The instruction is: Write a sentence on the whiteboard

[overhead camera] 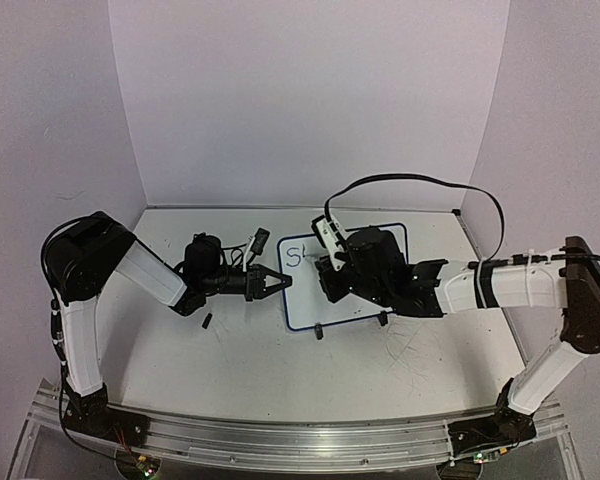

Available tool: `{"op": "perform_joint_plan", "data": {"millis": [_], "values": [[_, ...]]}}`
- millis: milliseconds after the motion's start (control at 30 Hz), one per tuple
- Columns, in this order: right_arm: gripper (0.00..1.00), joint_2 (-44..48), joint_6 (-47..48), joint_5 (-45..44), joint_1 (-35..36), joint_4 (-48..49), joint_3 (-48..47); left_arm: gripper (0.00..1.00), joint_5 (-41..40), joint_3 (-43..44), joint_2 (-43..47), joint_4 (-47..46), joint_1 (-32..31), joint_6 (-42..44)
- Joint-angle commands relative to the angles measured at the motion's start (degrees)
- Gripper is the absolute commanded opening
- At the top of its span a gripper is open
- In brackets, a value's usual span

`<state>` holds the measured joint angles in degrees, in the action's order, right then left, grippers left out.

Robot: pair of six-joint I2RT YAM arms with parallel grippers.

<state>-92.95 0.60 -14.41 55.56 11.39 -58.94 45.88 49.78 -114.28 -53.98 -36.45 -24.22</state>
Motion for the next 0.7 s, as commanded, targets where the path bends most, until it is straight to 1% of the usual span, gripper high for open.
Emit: {"op": "perform_joint_plan", "data": {"millis": [0, 233, 433, 500, 567, 667], "values": [[0.00, 2.40, -2.29, -0.36, 0.27, -0.61, 1.37, 0.00, -0.31, -0.22, 1.91, 2.04, -0.12, 0.97], [0.00, 2.81, -2.51, -0.69, 0.35, -0.76, 2.07, 0.00, -0.34, -0.12, 1.88, 2.18, -0.14, 0.90], [0.00, 4.13, -1.85, -3.20, 0.38, -0.30, 2.09, 0.00, -0.35, -0.23, 1.90, 2.31, -0.12, 0.93], [0.00, 5.38, -1.41, -1.50, 0.37, 0.98, 2.42, 0.00, -0.40, -0.24, 1.95, 2.34, -0.12, 0.93], [0.00, 6.75, -1.42, 2.56, 0.36, 3.13, 2.85, 0.00, -0.39, -0.25, 1.94, 2.42, -0.12, 0.89], [0.00, 5.98, -1.30, 3.78, 0.28, 3.49, 1.71, 0.00, -0.35, -0.19, 2.12, 2.41, -0.11, 0.95]]}}
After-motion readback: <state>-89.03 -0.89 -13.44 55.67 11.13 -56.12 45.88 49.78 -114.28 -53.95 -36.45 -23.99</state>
